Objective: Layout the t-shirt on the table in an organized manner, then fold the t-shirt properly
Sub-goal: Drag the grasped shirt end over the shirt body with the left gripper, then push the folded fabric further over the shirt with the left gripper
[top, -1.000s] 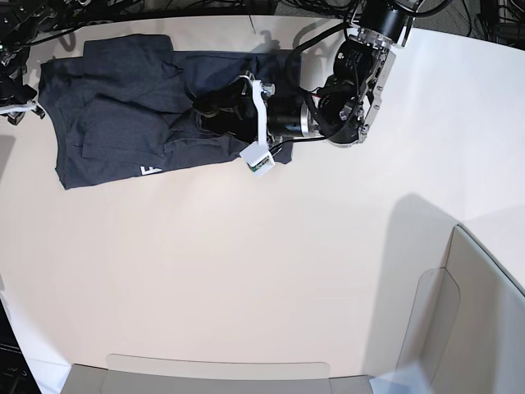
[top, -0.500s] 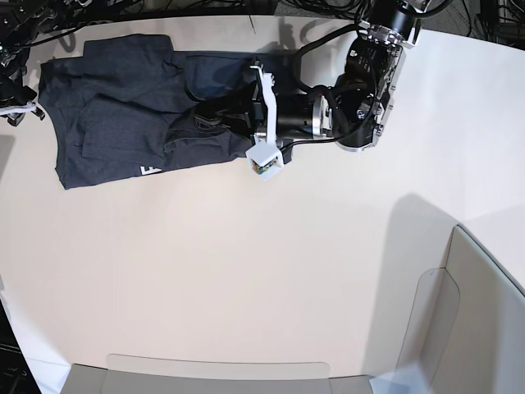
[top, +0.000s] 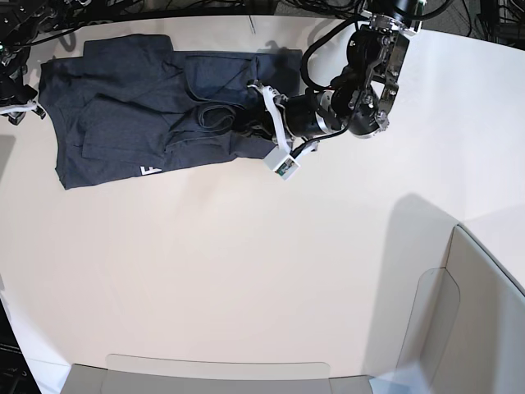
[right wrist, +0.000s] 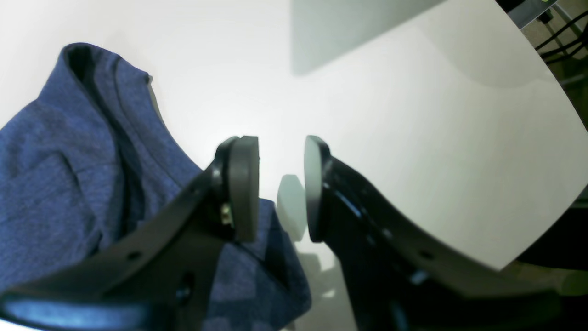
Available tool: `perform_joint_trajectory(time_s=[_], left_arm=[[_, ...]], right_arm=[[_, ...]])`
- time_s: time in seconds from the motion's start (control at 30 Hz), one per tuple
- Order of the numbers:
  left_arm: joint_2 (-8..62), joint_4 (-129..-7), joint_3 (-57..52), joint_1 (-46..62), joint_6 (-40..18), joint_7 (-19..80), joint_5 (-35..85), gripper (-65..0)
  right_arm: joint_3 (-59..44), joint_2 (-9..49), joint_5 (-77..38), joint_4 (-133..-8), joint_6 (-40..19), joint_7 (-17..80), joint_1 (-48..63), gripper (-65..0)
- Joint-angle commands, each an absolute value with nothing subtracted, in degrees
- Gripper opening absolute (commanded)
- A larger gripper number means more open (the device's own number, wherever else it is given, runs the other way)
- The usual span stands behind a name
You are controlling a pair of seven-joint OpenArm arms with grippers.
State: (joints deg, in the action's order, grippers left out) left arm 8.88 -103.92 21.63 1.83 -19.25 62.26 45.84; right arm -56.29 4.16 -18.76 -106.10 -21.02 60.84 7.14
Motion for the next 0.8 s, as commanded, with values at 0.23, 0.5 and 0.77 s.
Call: perform_joint_trajectory(time_s=[0.23,0.5,0.77], left_arm=[[8.75,-106.24,21.32,1.63,-19.12,58.33,46.55,-65.0],[8.75,-105.98,18.51,1.71,-19.12,57.54,46.55,-65.0],[8.84,-105.89,18.95,3.03,-19.03,57.98,46.46,-65.0]], right_arm=[[-56.40,3.91,-19.30,-104.66,-21.41,59.65,6.90,-47.8],[-56.40,3.82,-19.30,-104.48,-21.41,59.56,6.90,-47.8],[-56.40,3.82,-19.30,-104.48,-21.41,59.56,6.90,-47.8]])
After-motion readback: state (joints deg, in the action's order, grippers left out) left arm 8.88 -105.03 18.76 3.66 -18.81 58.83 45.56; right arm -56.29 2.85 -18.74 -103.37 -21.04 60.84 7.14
